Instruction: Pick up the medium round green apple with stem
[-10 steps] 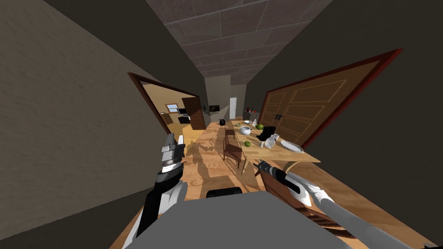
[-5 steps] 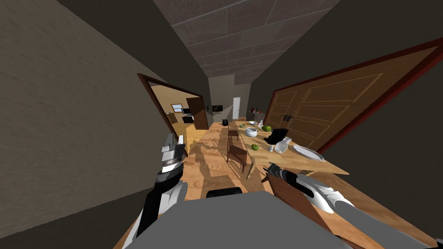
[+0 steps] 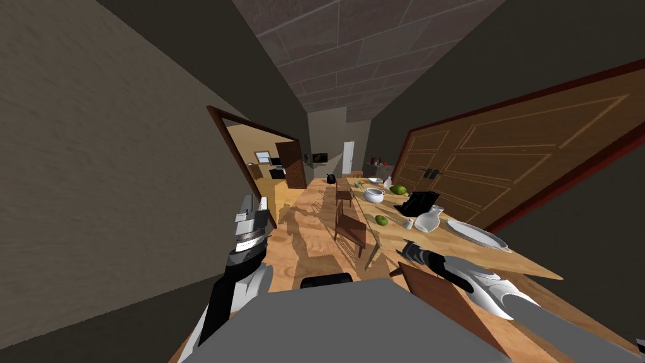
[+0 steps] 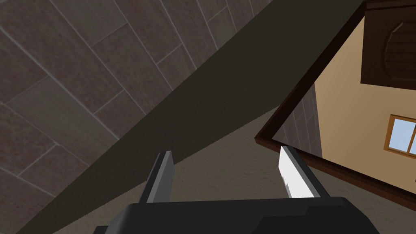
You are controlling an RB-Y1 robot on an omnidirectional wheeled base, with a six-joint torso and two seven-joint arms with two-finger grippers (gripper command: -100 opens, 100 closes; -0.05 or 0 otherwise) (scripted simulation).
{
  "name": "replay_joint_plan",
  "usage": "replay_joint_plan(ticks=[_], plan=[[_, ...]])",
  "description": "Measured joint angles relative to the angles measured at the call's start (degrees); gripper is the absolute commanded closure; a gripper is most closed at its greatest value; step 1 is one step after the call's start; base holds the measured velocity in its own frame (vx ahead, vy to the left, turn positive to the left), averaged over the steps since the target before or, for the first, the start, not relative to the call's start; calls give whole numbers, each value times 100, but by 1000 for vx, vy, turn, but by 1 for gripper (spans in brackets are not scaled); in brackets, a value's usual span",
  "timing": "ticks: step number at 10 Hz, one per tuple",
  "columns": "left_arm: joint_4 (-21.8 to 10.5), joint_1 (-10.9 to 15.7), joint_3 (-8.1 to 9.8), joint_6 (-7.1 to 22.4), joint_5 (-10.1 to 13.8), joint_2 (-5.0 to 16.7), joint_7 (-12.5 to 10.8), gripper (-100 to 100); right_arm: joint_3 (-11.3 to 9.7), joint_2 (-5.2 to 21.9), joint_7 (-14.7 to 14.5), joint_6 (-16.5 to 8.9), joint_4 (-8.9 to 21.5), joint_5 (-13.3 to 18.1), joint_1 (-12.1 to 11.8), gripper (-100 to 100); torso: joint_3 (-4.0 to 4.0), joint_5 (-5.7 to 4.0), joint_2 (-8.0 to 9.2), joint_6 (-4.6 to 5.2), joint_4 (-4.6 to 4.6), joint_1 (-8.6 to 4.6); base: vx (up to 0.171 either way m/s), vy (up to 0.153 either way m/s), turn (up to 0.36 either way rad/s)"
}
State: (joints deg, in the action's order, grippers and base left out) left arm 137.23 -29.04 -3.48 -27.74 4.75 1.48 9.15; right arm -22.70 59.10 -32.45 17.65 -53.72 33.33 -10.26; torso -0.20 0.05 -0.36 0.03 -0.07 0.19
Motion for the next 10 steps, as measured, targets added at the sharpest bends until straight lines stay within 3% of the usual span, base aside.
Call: replay_joint_plan(ticks=[2,4,8,10], plan=[[0,0,0,0,0,0,0,0,53,32,-221,-25,270,168,-38,-100,-1,3,-1,0,0,7,131,66,77],[0,0,0,0,0,0,0,0,-41,279,-273,-73,529,399,0,-100,-13,4,-23,-4,-4,17,165,90,99],[0,0,0,0,0,0,0,0,-86,365,-481,-206,915,714,-8,-100,-2,1,-4,-3,-1,8,128,57,71],[0,0,0,0,0,0,0,0,-79,364,-618,-151,1265,853,82,-100,-3,0,-6,-1,-1,-3,152,39,90]])
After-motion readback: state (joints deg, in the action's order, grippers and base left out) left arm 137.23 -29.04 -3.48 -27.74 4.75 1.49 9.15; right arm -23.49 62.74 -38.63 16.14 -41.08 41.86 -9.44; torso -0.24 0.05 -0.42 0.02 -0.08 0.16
